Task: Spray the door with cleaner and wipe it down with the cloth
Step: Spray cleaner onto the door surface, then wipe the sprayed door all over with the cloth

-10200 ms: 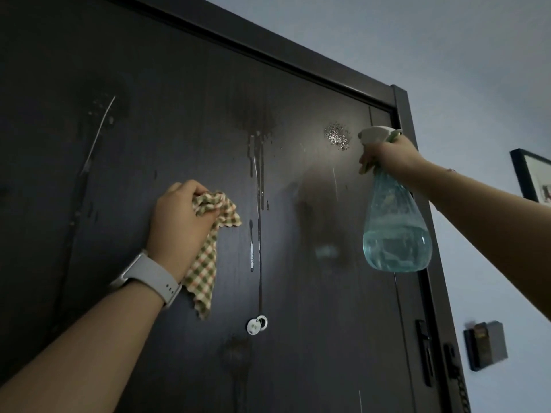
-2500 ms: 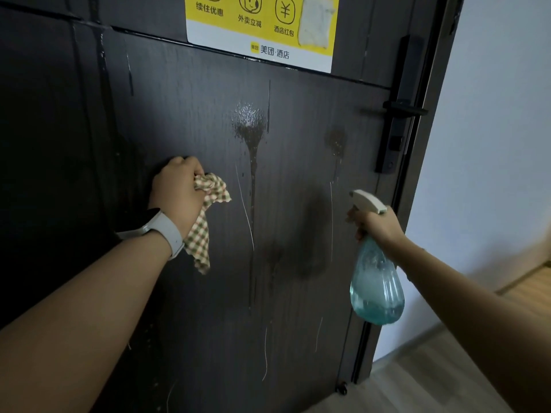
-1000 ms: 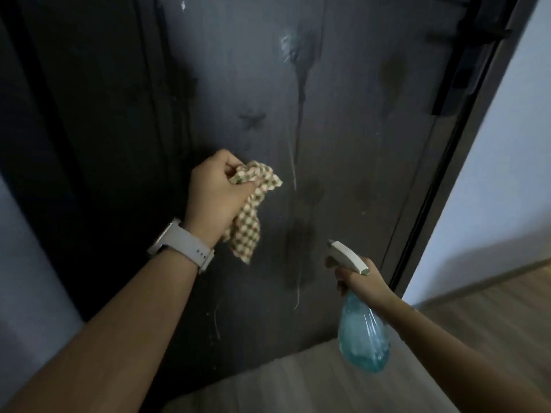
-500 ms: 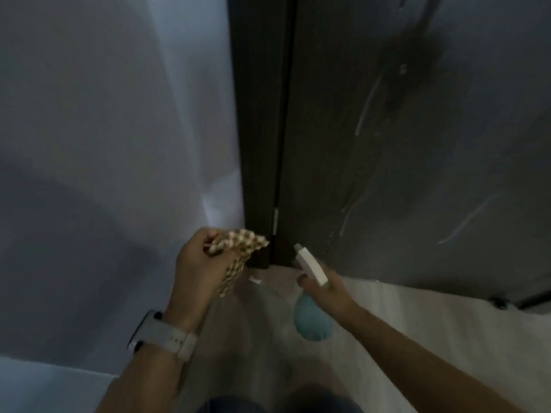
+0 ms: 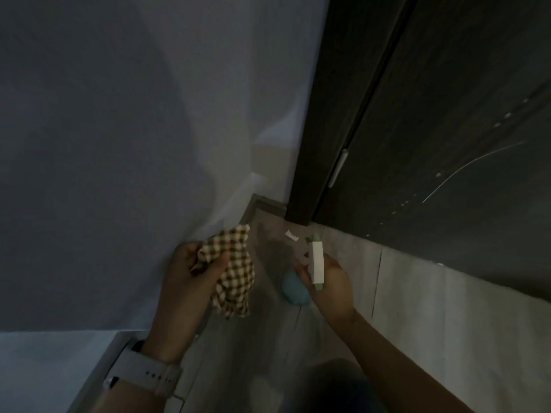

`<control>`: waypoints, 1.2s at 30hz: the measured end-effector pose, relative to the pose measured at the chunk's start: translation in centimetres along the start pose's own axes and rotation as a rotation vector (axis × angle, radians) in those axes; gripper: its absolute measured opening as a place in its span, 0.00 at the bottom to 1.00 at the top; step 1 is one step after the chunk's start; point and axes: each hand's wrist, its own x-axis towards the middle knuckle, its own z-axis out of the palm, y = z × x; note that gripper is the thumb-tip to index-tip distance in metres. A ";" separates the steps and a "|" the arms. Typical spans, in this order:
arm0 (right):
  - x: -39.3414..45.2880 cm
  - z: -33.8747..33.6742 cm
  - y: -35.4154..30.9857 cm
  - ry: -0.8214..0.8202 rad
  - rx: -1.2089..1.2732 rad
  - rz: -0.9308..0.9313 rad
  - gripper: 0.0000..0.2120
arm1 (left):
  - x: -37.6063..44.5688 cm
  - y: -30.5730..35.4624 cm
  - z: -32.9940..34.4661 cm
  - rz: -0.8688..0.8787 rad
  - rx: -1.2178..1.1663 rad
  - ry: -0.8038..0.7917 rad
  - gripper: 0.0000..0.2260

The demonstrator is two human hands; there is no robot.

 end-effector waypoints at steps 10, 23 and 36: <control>1.5 3.6 3.0 -0.022 0.144 0.090 0.31 | -0.9 -0.3 -0.2 0.025 0.274 0.028 0.13; 10.4 5.7 -4.0 0.022 0.513 0.226 0.17 | -1.7 0.3 -1.8 -0.071 0.119 0.030 0.08; -8.0 -9.3 -21.1 -0.004 0.866 -0.194 0.18 | -4.0 13.2 -2.1 0.317 -0.077 -0.308 0.08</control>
